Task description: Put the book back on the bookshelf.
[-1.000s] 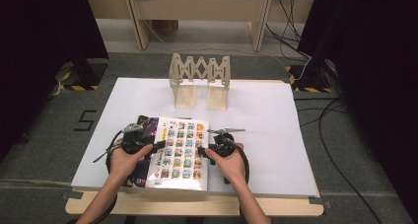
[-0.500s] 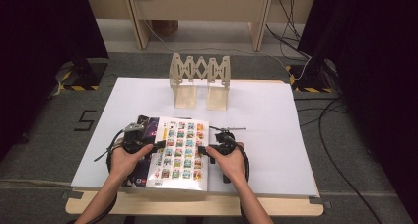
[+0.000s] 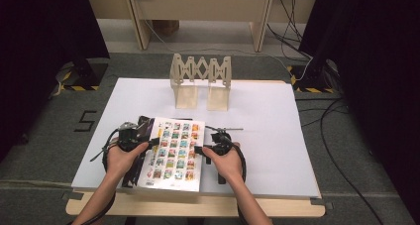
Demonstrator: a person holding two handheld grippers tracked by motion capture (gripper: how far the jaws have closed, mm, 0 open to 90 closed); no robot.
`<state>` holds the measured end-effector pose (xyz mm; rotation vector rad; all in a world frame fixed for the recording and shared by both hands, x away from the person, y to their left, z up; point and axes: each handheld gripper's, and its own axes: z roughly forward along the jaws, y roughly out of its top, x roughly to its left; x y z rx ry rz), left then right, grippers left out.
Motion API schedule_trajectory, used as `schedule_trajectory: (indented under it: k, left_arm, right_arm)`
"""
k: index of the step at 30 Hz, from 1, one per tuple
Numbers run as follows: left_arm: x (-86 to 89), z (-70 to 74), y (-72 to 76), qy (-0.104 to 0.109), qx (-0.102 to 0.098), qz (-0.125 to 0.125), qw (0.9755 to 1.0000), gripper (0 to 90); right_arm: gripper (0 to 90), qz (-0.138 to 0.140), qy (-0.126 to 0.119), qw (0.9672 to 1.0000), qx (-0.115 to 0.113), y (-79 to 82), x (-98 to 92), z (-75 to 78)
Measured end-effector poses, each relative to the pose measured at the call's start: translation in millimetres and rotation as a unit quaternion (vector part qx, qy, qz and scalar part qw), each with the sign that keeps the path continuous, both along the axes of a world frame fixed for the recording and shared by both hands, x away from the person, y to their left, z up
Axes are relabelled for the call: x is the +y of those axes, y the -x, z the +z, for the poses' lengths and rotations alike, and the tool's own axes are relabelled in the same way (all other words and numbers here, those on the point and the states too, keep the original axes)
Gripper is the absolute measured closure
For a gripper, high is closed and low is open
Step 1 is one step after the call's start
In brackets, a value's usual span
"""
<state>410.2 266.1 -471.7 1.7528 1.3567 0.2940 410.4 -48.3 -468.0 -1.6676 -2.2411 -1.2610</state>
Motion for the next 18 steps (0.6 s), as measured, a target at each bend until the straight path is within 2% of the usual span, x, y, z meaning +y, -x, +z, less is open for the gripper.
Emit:
schedule_trajectory:
  k: [3,4,9,10,13,16,18]
  left_arm:
    - [3.4,1.7,1.7,0.009,0.001,0.013,0.9999,56.8]
    - [4.2,3.0,2.7,0.013,-0.002,0.018,0.9998,61.5]
    - [2.6,14.8,10.2,0.033,-0.022,0.01,0.9992,64.8]
    - [0.6,18.2,13.5,0.047,-0.017,-0.002,0.9987,65.5]
    - [-2.8,15.6,16.9,0.049,-0.001,-0.017,0.9986,66.6]
    - [-4.2,11.4,18.4,0.043,0.003,-0.019,0.9989,66.6]
    - [-2.1,8.9,19.4,0.046,-0.001,-0.015,0.9988,71.5]
  right_arm:
    - [54.9,0.008,0.008,0.9999,-0.006,0.0,4.3,0.8]
    - [54.5,0.012,0.013,0.9998,-0.008,-0.6,5.8,1.0]
    - [53.7,0.015,0.018,0.9997,-0.01,-0.2,6.2,1.3]
    - [53.5,0.016,0.019,0.9996,-0.011,0.0,6.5,1.2]
    - [53.0,0.018,0.023,0.9994,-0.017,0.6,6.8,1.0]
    - [52.7,0.02,0.022,0.9994,-0.017,0.7,6.5,0.8]
    - [52.6,0.026,0.019,0.9994,-0.017,-0.5,5.2,0.8]
